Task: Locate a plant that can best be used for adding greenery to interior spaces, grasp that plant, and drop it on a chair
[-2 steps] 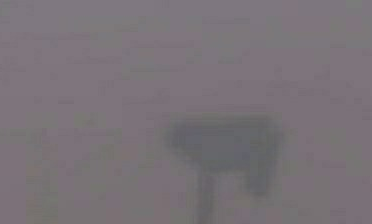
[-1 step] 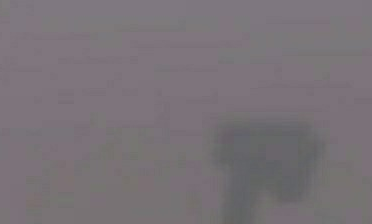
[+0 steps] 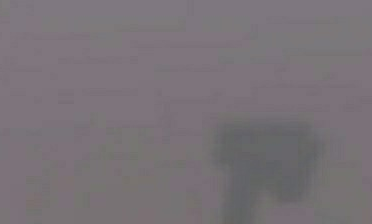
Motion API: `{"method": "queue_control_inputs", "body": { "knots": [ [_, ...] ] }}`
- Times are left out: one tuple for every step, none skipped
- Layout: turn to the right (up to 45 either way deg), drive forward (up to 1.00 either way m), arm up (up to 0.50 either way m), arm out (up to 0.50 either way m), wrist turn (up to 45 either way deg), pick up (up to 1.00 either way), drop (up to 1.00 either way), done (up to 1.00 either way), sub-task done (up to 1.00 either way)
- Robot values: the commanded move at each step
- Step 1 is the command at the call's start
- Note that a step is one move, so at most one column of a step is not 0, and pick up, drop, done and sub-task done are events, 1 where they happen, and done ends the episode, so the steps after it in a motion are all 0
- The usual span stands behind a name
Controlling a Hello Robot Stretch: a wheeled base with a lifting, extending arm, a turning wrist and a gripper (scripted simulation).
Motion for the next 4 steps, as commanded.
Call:
{"method": "queue_control_inputs", "body": {
  "knots": [
    [0.0, 0.00, 0.16, 0.00, 0.0, 0.00, 0.00, 0.00, 0.00],
    [0.0, 0.00, 0.00, 0.34, 0.0, 0.00, 0.00, 0.00, 0.00],
    [0.0, 0.00, 0.00, 0.00, 45.0, 0.00, 0.00, 0.00, 0.00],
    [0.0, 0.00, 0.00, 0.00, 45.0, 0.00, 0.00, 0.00, 0.00]
  ]
}}
